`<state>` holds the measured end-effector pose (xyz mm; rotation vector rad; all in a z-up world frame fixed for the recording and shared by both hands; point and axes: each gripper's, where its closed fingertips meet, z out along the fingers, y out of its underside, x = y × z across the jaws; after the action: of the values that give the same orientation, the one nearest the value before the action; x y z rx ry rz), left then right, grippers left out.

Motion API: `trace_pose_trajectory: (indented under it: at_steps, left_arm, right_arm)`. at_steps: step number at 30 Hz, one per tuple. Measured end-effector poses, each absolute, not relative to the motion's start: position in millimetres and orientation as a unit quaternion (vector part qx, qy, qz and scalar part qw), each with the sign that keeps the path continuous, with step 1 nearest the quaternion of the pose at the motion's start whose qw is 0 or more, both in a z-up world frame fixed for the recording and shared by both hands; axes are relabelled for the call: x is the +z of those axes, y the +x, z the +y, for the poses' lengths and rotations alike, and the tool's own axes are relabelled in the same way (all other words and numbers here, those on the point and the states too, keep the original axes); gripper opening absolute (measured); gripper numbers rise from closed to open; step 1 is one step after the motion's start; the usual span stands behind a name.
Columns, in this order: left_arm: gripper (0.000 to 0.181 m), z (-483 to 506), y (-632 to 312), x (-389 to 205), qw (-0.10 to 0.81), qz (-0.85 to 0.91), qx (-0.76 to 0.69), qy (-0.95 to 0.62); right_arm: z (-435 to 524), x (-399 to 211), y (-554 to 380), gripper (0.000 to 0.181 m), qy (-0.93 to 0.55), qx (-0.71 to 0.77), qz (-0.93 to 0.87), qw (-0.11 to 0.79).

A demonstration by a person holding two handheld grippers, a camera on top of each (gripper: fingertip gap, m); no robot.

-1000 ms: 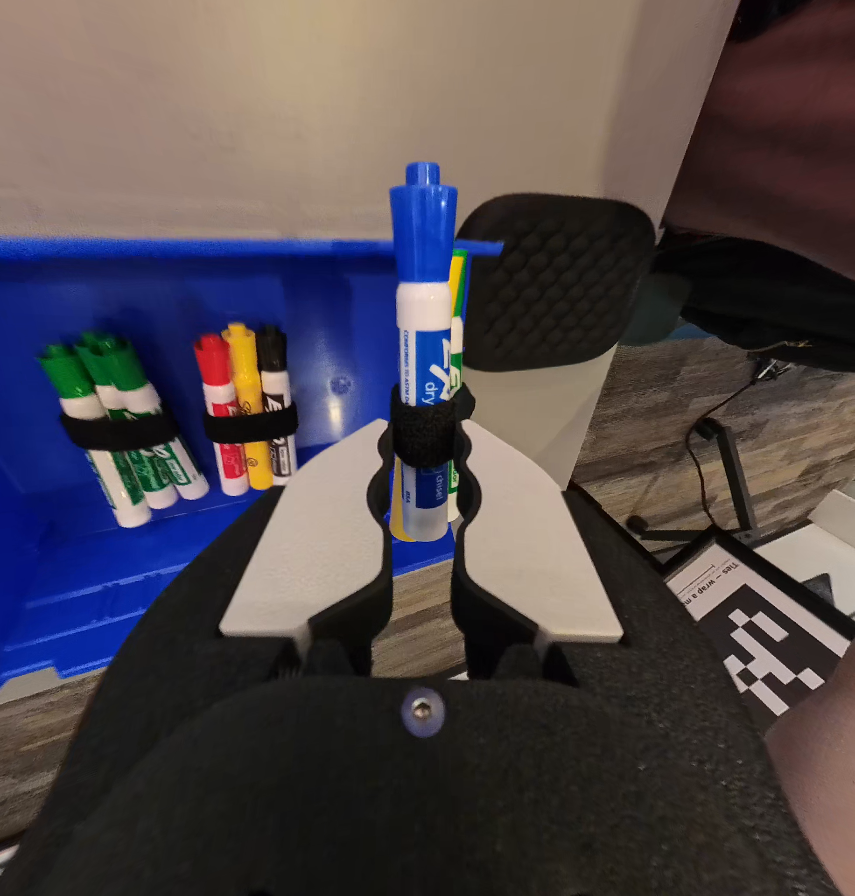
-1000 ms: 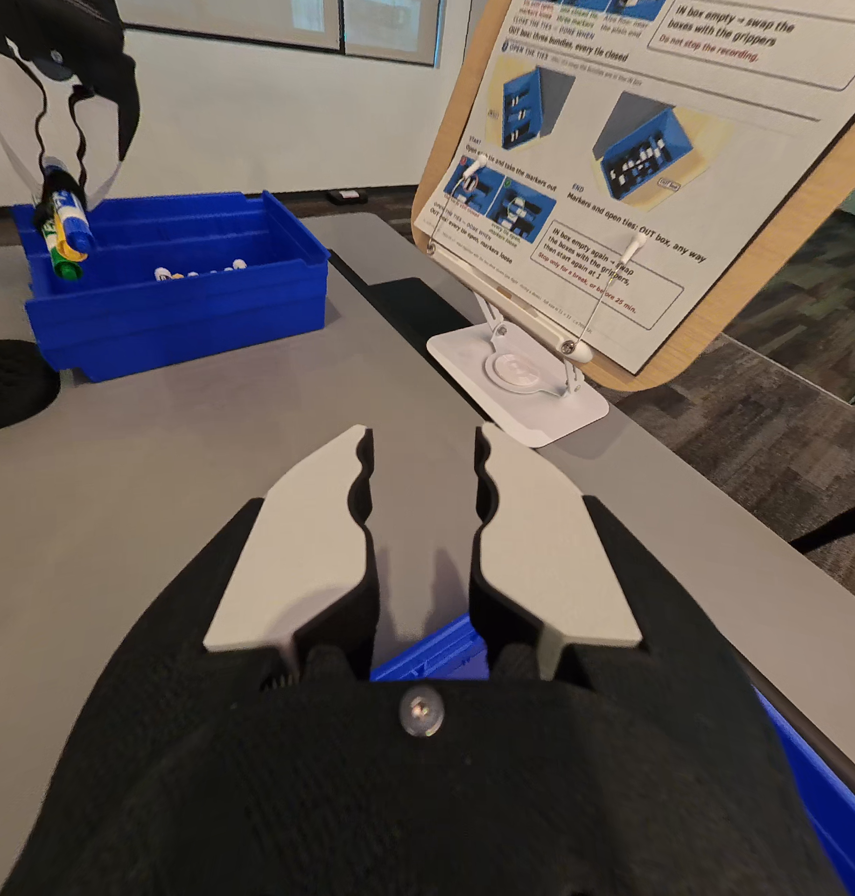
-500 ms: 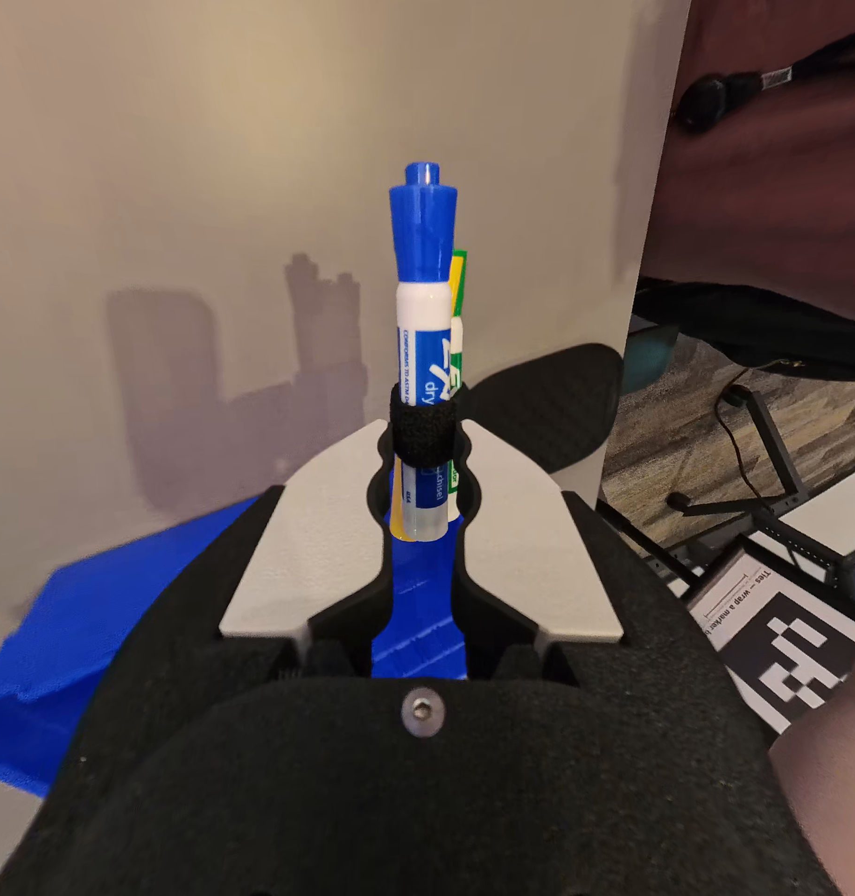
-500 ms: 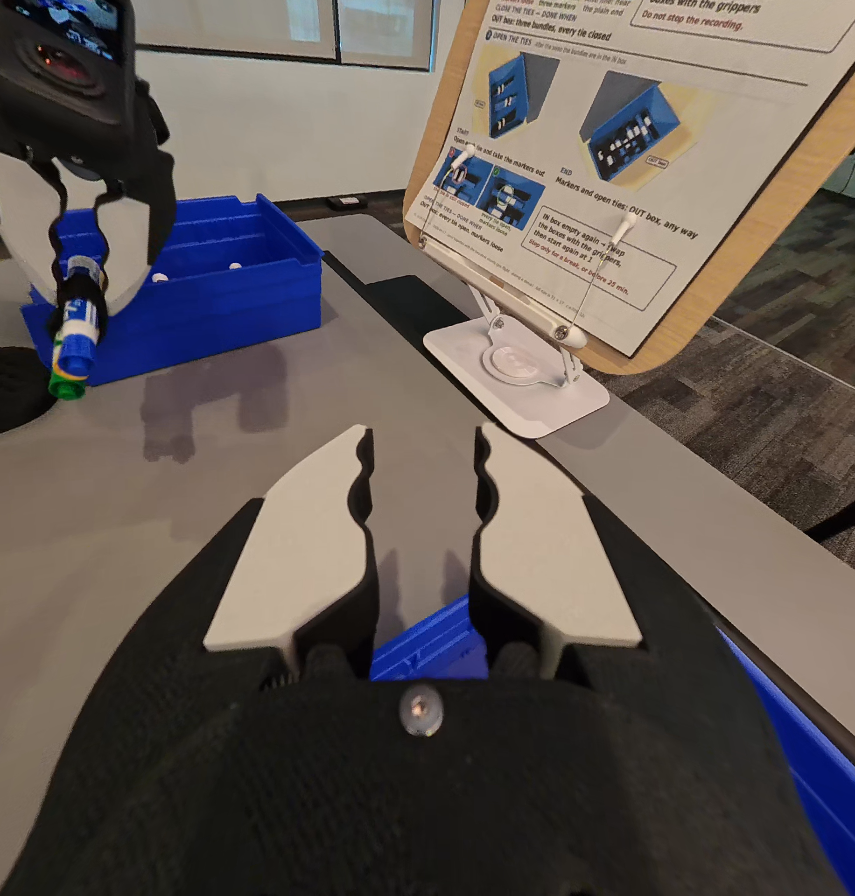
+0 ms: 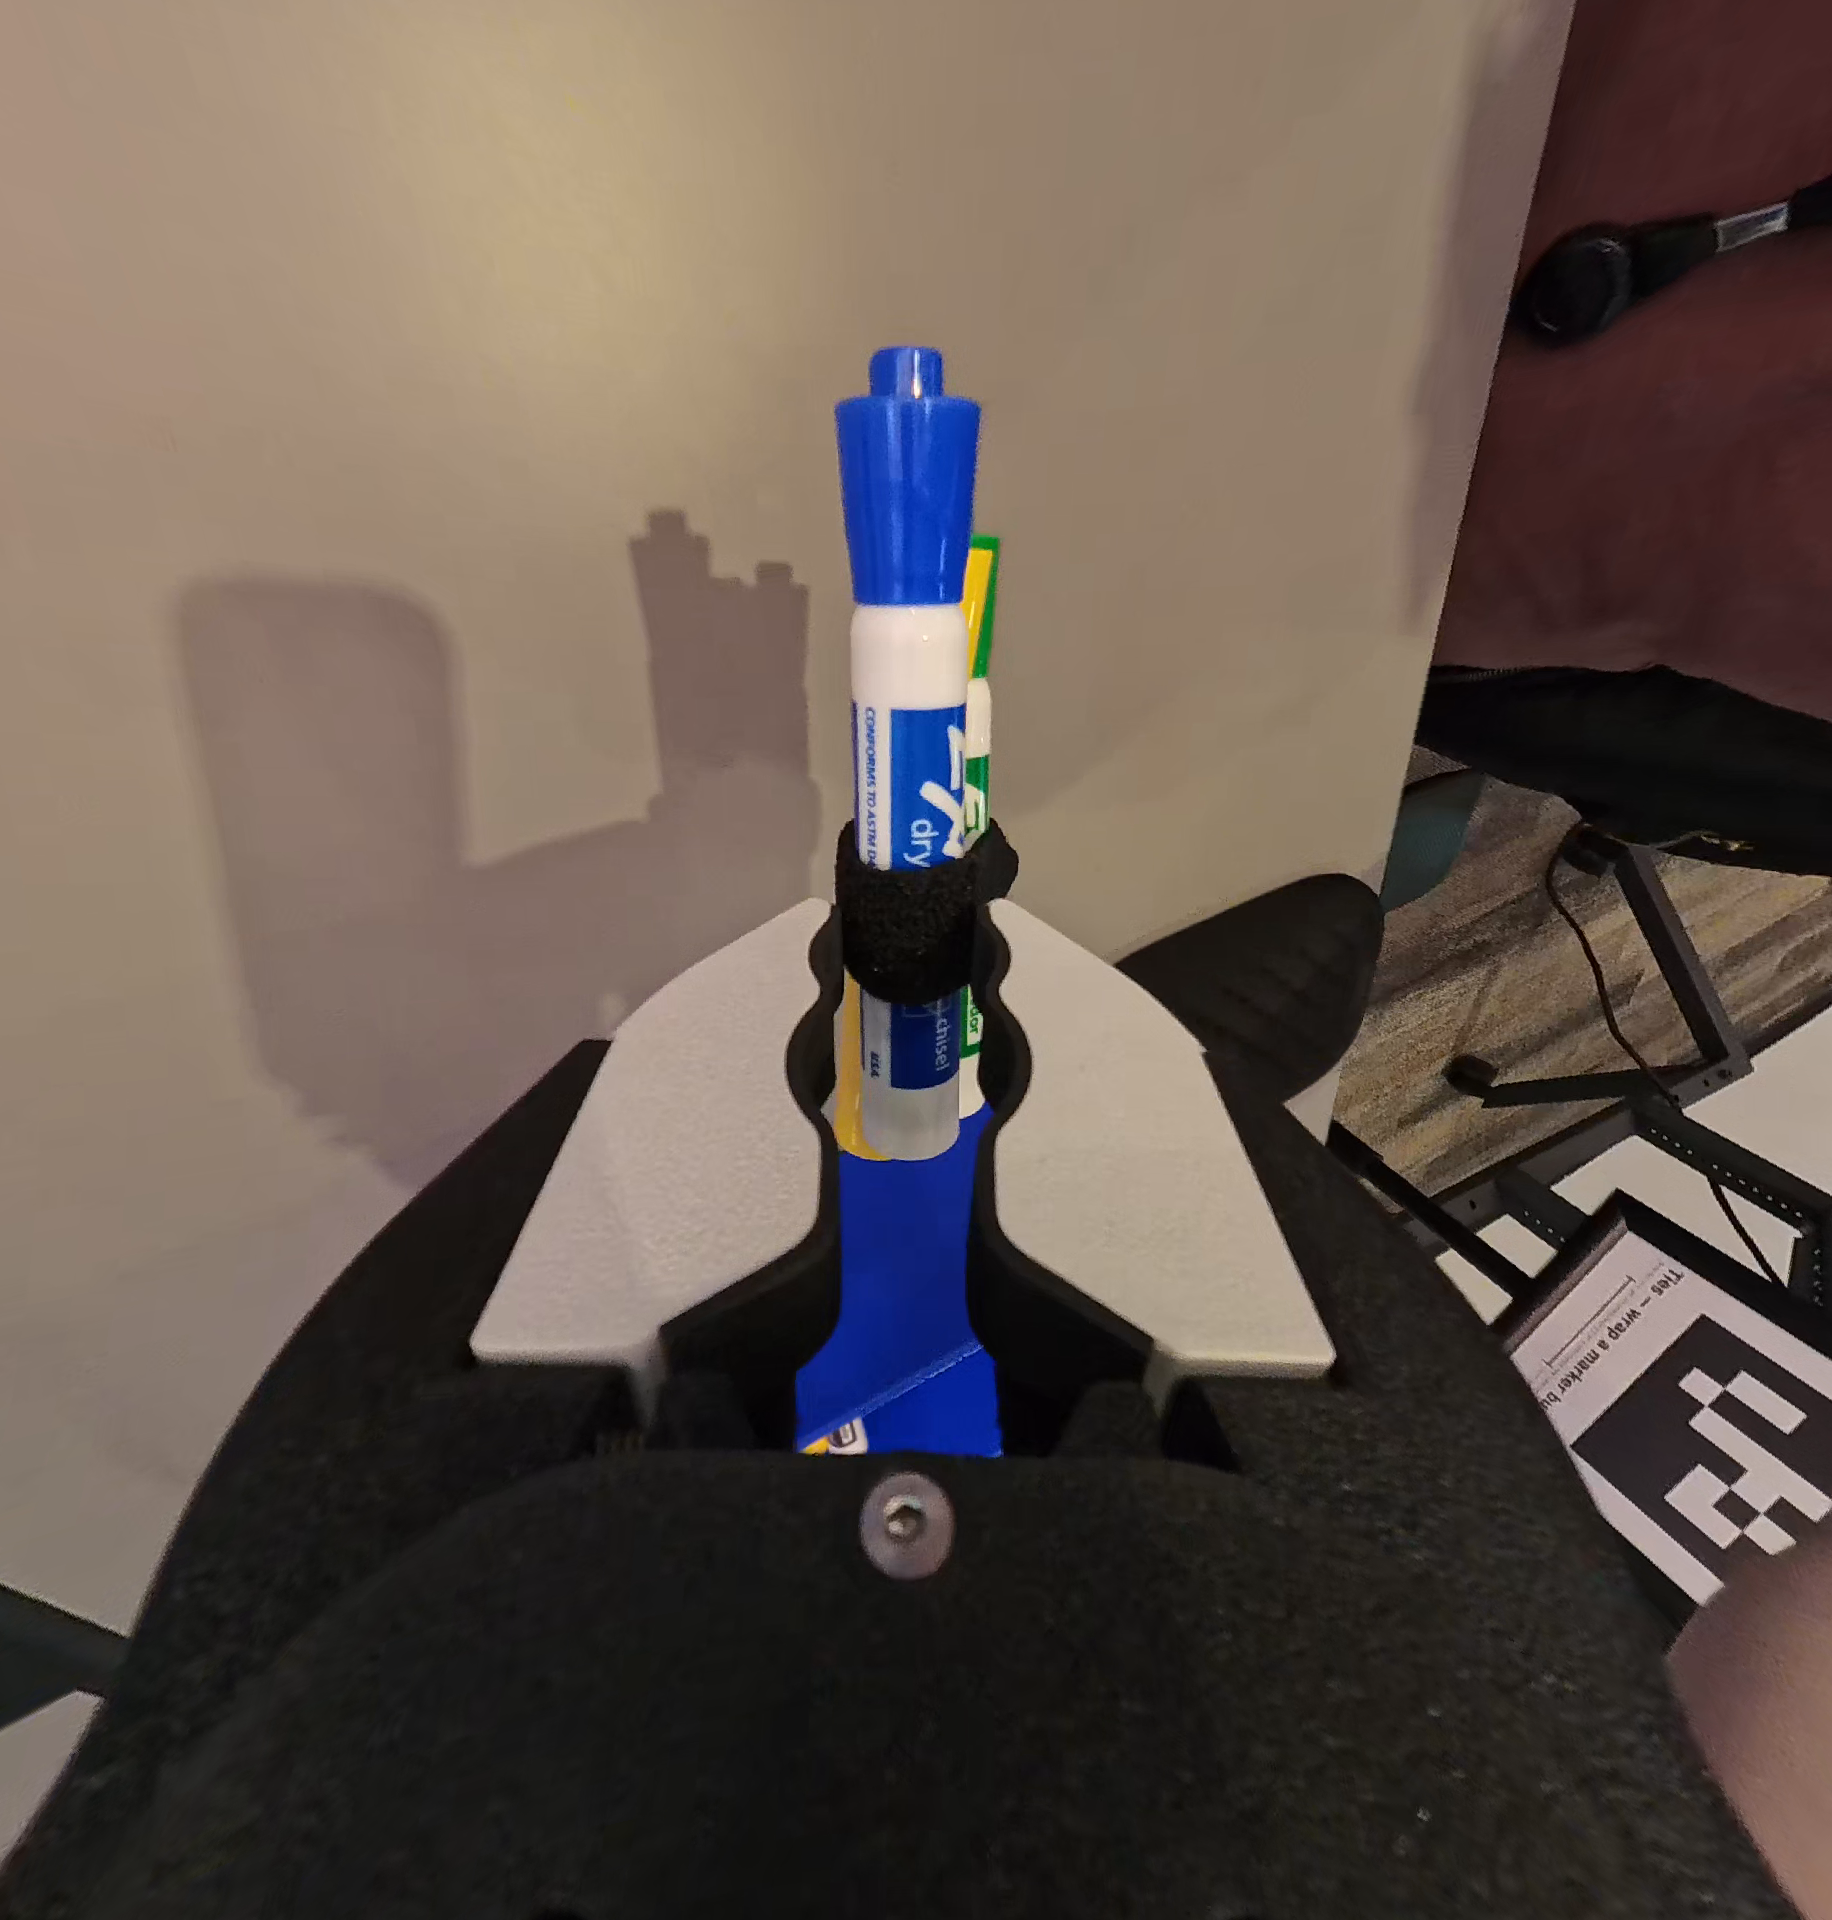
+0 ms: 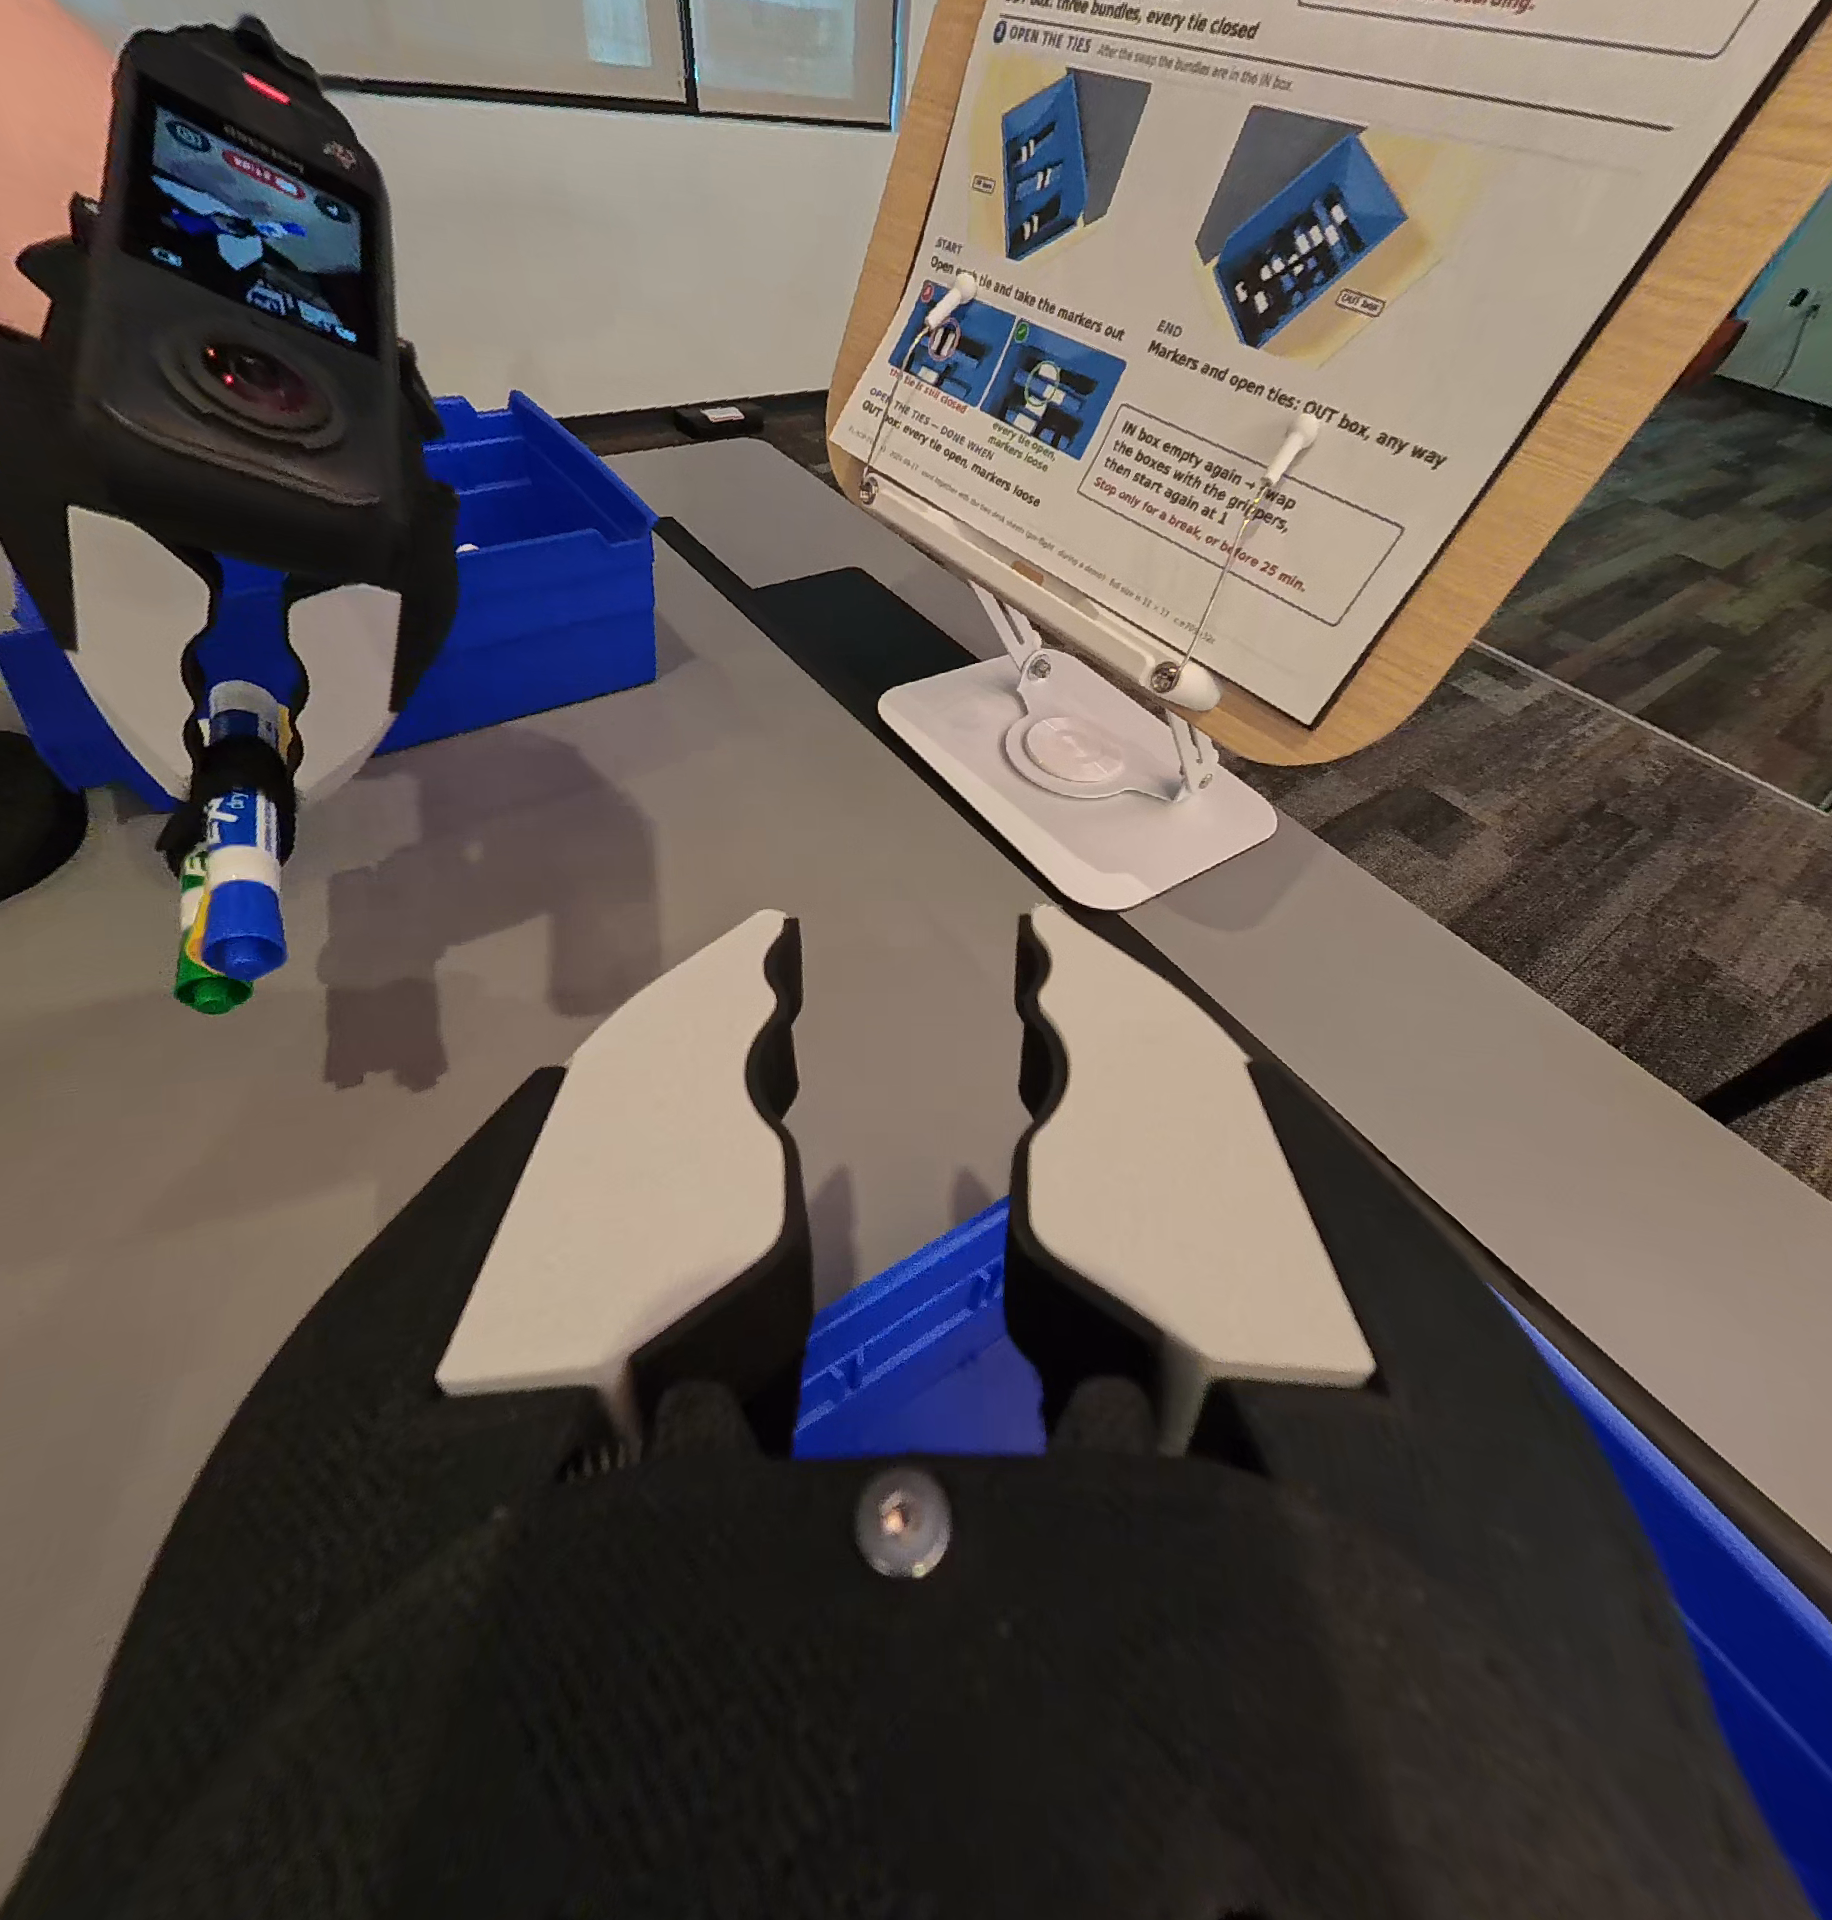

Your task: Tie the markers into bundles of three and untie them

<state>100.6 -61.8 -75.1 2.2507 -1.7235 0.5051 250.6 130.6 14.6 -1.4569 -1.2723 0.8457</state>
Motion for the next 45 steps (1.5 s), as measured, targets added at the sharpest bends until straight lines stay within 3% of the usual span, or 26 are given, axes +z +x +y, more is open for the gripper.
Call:
trace_pose_trajectory:
  at_steps: [45]
  left_arm:
    - [0.023, -56, 99, -112, 0.134, -0.568, 0.173, 0.794]
  right_arm:
    - [138, 19, 262, 0.029, -0.599, 0.365, -0.504, 0.503]
